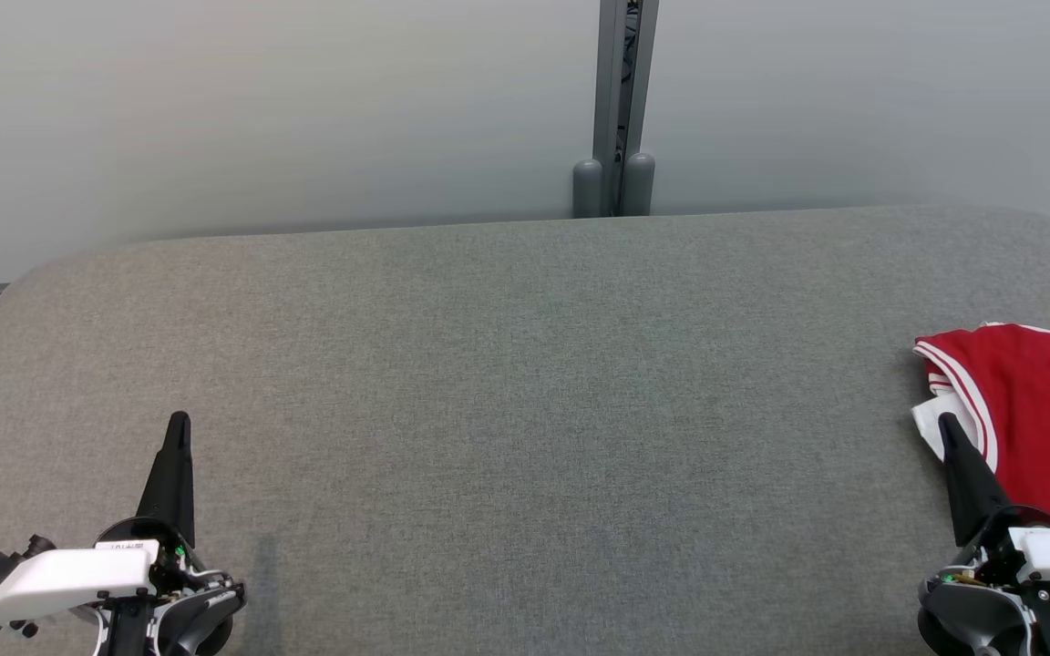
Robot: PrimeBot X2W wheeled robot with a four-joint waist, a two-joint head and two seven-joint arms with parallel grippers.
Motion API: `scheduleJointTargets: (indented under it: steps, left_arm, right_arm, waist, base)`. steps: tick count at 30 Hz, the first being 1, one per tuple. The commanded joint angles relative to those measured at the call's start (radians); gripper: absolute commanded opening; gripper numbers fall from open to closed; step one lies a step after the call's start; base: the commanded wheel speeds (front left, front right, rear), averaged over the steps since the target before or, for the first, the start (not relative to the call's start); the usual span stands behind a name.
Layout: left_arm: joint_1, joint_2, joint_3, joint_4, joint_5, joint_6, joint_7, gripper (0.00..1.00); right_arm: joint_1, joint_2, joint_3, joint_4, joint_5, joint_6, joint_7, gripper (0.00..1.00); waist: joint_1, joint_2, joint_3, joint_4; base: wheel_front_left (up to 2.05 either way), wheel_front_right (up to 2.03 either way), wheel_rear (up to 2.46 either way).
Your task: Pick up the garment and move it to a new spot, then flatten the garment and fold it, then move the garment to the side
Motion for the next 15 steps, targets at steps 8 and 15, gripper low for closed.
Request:
scheduleJointTargets:
  steps: [8, 15]
  left_arm:
    - [-0.014, 0.005, 0.004, -0.003, -0.001, -0.004, 0.004, 0.0]
    - [-0.014, 0.005, 0.004, -0.003, -0.001, -0.004, 0.004, 0.0]
  right_arm:
    - [-0.009, -0.009, -0.001, -0.003, 0.003, 0.0, 0.003, 0.0]
    - [-0.009, -0.009, -0.001, -0.003, 0.003, 0.0, 0.003, 0.0]
  waist:
    - [0.0, -0.0001, 0.0, 0.0]
    - [0.0, -0.0001, 0.0, 0.0]
  base:
    - [0.0, 0.0, 0.0]
    - [0.0, 0.0, 0.0]
